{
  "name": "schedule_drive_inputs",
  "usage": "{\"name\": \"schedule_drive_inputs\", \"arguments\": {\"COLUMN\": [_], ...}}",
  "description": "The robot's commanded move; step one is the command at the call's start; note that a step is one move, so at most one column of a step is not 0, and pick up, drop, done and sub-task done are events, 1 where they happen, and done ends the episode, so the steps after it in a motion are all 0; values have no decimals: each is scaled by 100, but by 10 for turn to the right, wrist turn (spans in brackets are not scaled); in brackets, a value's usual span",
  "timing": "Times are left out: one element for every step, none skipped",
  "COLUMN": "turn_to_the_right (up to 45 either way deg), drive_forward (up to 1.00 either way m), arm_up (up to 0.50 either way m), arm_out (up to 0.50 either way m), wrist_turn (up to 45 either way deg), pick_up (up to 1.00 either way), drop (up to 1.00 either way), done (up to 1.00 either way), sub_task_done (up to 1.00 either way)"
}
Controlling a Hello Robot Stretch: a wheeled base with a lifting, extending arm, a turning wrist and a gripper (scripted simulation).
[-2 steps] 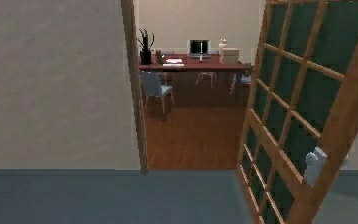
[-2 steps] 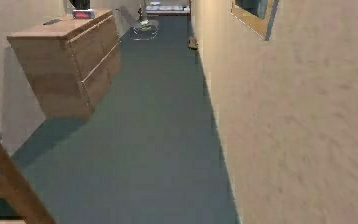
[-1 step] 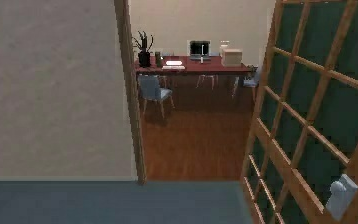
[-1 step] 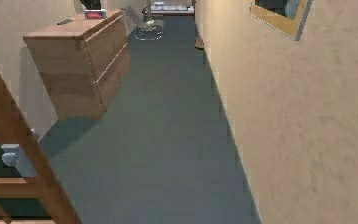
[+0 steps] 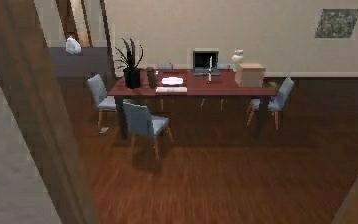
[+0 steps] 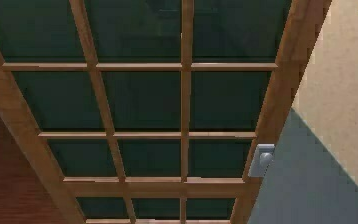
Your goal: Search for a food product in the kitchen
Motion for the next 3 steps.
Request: {"name": "schedule_drive_inputs", "arguments": {"turn_to_the_right": [0, 0, -420], "drive_forward": [30, 45, 0], "arm_up": [0, 0, 0], "arm_out": [0, 0, 0], "wrist_turn": [0, 0, 0], "pick_up": [0, 0, 0], "drop": [0, 0, 0], "done": [0, 0, 0], "sub_task_done": [0, 0, 0]}}
